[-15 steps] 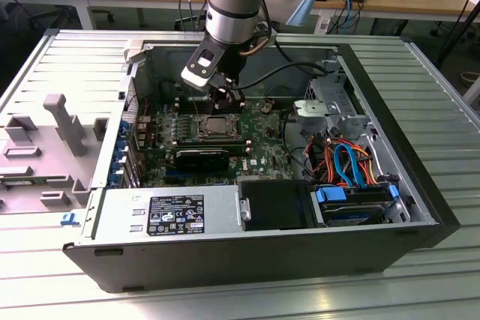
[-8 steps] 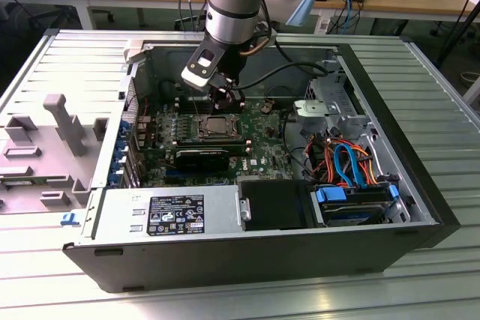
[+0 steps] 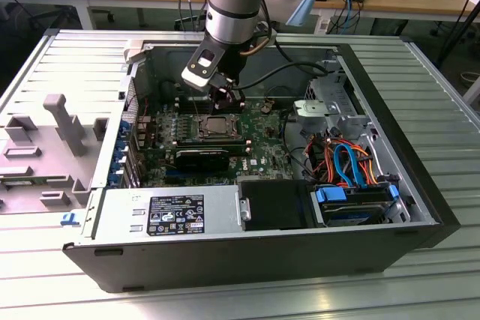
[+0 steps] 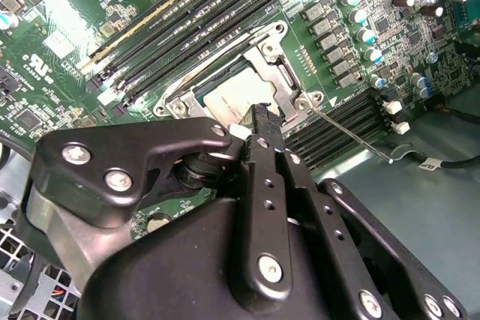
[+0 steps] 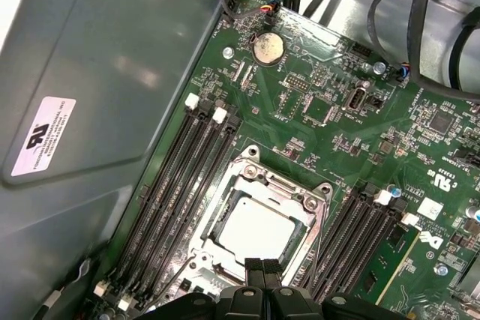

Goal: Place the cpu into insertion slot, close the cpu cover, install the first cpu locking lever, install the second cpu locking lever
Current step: 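Install the first cpu locking lever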

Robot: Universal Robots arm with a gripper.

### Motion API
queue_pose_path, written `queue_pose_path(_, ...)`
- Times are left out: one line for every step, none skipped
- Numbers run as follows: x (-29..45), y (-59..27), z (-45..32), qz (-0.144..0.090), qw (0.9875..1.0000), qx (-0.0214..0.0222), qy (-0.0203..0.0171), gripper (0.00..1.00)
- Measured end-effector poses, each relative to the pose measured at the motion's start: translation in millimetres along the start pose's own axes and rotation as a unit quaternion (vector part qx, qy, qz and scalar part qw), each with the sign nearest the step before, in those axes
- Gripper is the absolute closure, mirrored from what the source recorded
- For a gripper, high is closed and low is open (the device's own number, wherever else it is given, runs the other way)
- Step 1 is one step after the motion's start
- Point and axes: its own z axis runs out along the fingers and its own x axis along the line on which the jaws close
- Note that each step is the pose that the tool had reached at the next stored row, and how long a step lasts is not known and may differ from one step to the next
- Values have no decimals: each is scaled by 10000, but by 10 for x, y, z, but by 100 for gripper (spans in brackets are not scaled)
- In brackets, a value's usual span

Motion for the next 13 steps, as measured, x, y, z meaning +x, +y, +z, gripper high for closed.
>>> queue_pose_path(0,0,0,-3,10000,0,0,89)
queue_pose_path(0,0,0,-5,10000,0,0,89)
queue_pose_path(0,0,0,-8,10000,0,-1,89)
queue_pose_path(0,0,0,-12,10000,1,-1,89)
queue_pose_path(0,0,0,-15,10000,1,-1,89)
queue_pose_path(0,0,0,-18,10000,1,-1,89)
queue_pose_path(0,0,0,-23,10000,2,-1,89)
queue_pose_path(0,0,0,-27,10000,2,-2,89)
queue_pose_path(0,0,0,-30,10000,2,-2,89)
queue_pose_path(0,0,0,-33,10000,2,-2,89)
queue_pose_path(0,0,0,-36,10000,2,-2,89)
queue_pose_path(0,0,0,-39,10000,3,-2,89)
queue_pose_path(0,0,0,-41,10000,3,-2,89)
